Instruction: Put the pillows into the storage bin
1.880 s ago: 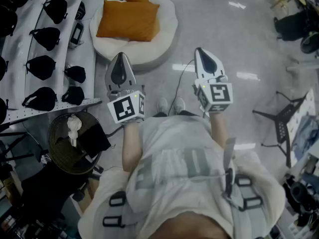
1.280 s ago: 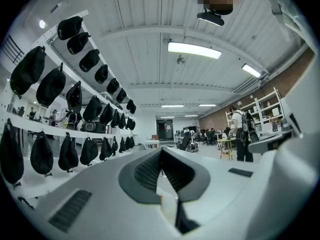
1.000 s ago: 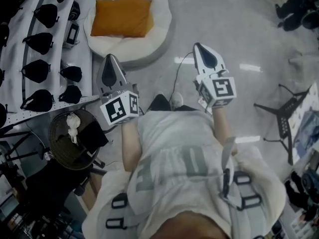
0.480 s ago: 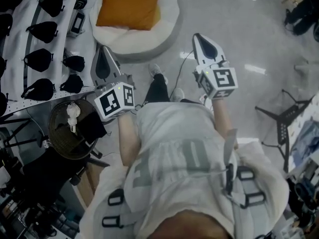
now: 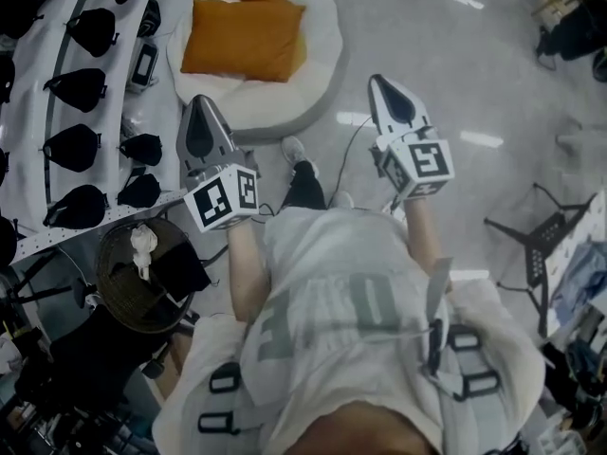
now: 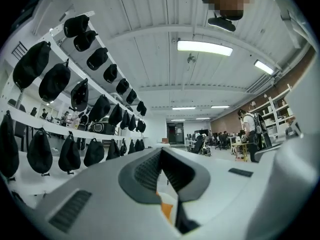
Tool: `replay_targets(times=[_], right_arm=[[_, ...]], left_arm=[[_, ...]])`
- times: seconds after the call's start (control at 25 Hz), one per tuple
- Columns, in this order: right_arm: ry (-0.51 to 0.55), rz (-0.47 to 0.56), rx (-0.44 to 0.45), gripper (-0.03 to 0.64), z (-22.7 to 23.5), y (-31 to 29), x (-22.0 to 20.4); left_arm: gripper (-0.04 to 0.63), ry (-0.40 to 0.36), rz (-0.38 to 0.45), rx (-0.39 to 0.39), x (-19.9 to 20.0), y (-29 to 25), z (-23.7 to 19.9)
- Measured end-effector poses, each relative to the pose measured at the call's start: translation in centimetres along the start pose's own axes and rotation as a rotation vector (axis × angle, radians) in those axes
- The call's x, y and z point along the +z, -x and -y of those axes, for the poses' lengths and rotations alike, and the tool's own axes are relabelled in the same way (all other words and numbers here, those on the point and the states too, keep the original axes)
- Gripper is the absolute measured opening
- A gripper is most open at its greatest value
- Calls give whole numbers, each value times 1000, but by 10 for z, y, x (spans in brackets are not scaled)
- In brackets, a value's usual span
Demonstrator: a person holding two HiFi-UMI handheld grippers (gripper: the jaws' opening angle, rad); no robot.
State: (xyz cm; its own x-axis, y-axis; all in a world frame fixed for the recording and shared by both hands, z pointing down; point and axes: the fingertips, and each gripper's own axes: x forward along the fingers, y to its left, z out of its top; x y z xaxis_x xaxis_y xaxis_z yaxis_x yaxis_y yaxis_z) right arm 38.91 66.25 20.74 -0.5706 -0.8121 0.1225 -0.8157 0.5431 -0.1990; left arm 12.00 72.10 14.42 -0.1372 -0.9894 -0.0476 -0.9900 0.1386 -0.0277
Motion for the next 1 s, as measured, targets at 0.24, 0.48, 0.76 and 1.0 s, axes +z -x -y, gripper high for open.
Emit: replay_targets(times=[0.24, 0.48, 0.76, 1.0], right_arm=[[2, -9, 2, 9, -7, -79, 15], [16, -43, -4, 9, -30, -168, 20], [-34, -82, -17, 9, -50, -227, 21], [-51, -86, -9, 8, -56, -255, 23]], left_arm=[[8, 11, -26, -16, -9, -64, -40], [9, 37, -41, -23, -16, -133, -95], [9, 44, -73, -36, -33, -186, -129], [8, 66, -77, -8, -37, -197, -139]])
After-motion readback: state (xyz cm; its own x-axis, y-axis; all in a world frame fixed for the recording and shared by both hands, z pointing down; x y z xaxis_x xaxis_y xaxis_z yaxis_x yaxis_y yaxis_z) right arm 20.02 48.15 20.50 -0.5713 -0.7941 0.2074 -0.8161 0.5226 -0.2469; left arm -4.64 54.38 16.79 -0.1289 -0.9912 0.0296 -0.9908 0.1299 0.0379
